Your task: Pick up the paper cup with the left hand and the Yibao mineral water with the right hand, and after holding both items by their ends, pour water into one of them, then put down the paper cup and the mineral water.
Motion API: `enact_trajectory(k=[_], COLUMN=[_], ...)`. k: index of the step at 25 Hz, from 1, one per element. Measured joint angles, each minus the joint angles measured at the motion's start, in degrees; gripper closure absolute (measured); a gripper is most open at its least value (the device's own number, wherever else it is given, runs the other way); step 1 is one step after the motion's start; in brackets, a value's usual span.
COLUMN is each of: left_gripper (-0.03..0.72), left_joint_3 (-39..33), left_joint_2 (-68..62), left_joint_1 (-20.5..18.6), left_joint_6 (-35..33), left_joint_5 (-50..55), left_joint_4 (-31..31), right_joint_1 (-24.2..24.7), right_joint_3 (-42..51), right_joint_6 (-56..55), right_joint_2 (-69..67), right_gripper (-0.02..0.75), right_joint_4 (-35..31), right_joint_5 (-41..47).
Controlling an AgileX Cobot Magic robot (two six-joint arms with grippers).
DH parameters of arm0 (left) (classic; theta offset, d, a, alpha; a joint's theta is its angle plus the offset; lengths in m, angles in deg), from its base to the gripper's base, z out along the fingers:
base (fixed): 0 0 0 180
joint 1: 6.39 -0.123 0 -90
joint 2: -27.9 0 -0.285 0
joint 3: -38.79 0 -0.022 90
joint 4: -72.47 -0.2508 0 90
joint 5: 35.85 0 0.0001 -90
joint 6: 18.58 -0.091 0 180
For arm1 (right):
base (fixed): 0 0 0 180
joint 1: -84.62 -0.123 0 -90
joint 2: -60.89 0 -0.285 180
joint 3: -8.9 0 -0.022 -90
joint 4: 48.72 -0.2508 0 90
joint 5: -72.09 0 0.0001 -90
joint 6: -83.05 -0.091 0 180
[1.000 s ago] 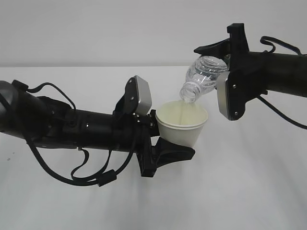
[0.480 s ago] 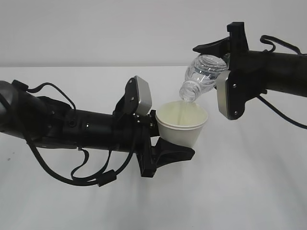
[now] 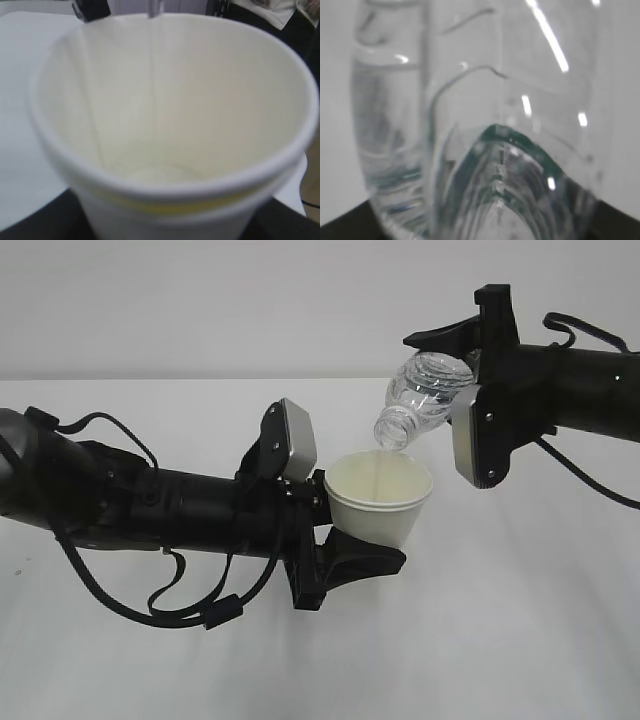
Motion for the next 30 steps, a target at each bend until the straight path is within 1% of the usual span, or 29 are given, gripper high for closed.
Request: enact_trajectory(k=[30], left_gripper=[0.257], left_joint_3=[0.00], left_joint_2=[0.00], left_joint_1=[0.00], left_joint_6=[0.00], left_joint_5=[0.10], left_joint_4=[0.00], right_joint_1=[0.00], right_joint_3=[0.00], right_joint_6=[1.35], right_joint_2=[0.00], right_gripper=[0.276], right_joint_4=[-0.68], right_joint_5=[-0.12])
